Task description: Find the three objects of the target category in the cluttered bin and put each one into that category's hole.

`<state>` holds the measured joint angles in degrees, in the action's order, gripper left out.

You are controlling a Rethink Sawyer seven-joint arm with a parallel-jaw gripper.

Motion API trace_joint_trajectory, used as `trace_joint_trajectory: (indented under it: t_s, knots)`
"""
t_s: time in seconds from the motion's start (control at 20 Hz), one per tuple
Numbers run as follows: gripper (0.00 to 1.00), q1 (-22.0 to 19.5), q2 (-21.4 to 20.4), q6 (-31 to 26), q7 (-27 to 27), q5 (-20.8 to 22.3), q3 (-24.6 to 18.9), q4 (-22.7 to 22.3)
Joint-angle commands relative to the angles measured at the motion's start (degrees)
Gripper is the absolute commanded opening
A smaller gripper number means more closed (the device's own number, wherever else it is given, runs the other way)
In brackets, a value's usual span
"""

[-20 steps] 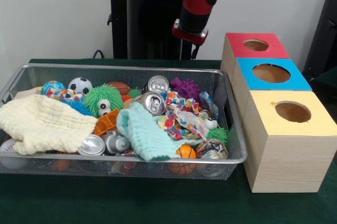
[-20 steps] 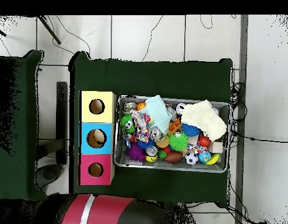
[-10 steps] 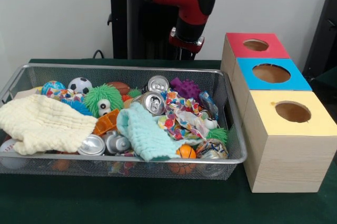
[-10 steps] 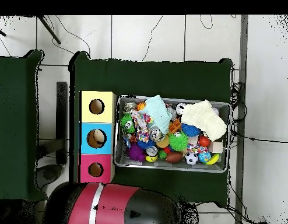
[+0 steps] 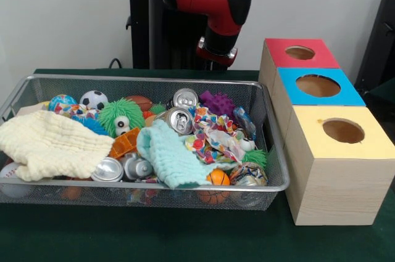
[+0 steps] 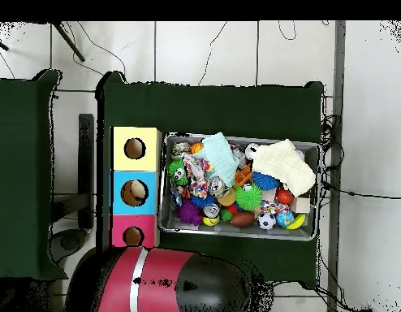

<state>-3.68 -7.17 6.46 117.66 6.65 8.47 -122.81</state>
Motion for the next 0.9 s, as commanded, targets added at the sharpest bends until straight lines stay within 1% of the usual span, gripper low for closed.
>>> trace_joint_trajectory:
  t_s: [0.05, 0.4, 0.45, 0.65, 0.9]
  knots:
    - [1.0, -0.1, 2.9, 8.1, 6.1, 0.2, -3.6, 12.4]
    - [1.0, -0.4, 4.9, 9.1, 7.1, -0.4, -3.8, 13.7]
    - [1.0, -0.9, 5.4, 9.1, 7.5, -0.7, -4.4, 13.7]
    - [1.0, -0.9, 7.2, 10.4, 8.0, -1.1, -4.3, 15.2]
    - [1.0, -1.9, 8.8, 10.4, 8.0, -1.3, -5.1, 16.2]
